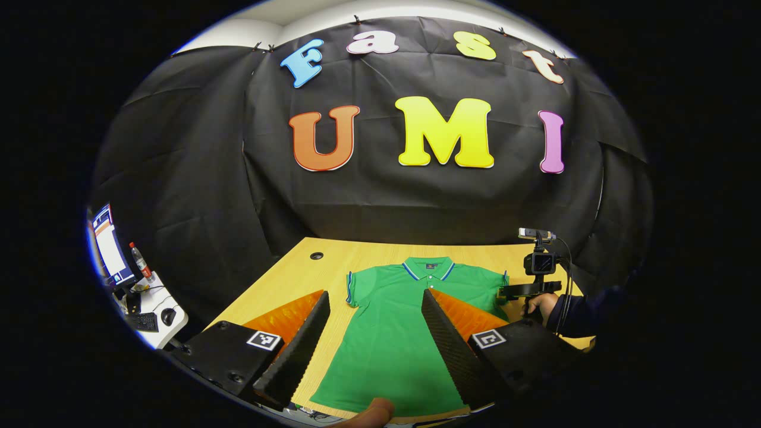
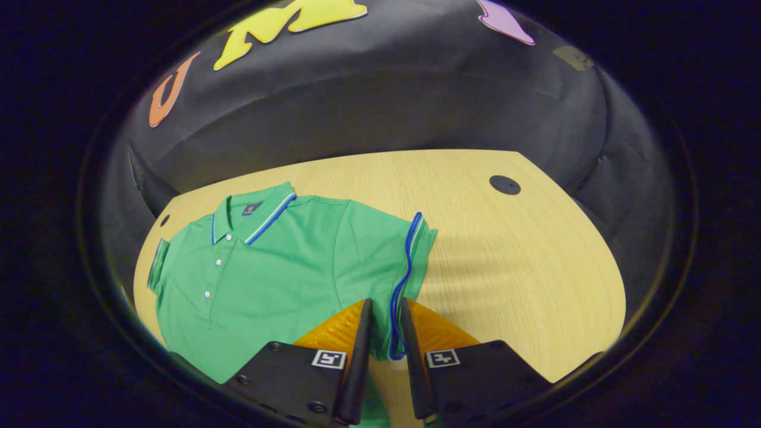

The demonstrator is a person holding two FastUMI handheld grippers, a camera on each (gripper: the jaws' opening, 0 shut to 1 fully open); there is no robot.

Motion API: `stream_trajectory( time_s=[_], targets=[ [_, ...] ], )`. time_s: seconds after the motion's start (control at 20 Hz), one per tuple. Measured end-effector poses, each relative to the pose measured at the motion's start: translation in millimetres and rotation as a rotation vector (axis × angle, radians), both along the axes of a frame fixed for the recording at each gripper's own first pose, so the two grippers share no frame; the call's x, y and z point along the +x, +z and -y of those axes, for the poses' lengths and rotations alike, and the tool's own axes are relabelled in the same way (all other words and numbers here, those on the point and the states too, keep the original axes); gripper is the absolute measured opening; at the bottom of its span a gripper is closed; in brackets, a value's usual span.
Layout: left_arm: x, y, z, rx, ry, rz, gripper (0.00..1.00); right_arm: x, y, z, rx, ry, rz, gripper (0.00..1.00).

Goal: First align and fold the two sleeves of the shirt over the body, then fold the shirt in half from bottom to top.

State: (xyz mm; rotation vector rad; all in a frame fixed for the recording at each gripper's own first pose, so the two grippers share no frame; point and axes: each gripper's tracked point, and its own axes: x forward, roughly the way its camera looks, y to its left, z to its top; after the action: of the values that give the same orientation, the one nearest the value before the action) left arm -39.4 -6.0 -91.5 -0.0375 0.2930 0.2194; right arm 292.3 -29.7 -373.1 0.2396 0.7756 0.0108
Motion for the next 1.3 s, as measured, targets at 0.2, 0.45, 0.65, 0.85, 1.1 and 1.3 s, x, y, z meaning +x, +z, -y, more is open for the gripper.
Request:
stream_trajectory(
  time_s=[0.2, 0.45, 0.65, 0.85, 1.1, 1.3],
  targets=[
    [-2, -7, -3, -0.010, 0.007, -0.025, 1.00, 0, 0, 1, -0.001, -0.008, -0.005, 0.28],
    [-1, -9, -4, -0.009, 0.007, -0.029, 1.00, 2, -1, 9, -0.008, -0.038, -0.002, 0.11],
    [-1, -9, -7, -0.006, 0.015, -0.031, 1.00, 1, 0, 12, 0.053, -0.055, -0.002, 0.00],
    [-5, -6, -11, 0.002, 0.027, -0.027, 1.00, 1, 13, 22, 0.013, -0.061, 0.032, 0.00],
    [-12, -5, -18, 0.006, 0.051, -0.021, 1.00, 5, 50, 15, -0.067, 0.036, 0.153, 0.04],
    [-20, -4, -23, -0.002, 0.080, -0.015, 1.00, 4, 65, -22, -0.142, 0.205, 0.226, 0.04]
  ],
)
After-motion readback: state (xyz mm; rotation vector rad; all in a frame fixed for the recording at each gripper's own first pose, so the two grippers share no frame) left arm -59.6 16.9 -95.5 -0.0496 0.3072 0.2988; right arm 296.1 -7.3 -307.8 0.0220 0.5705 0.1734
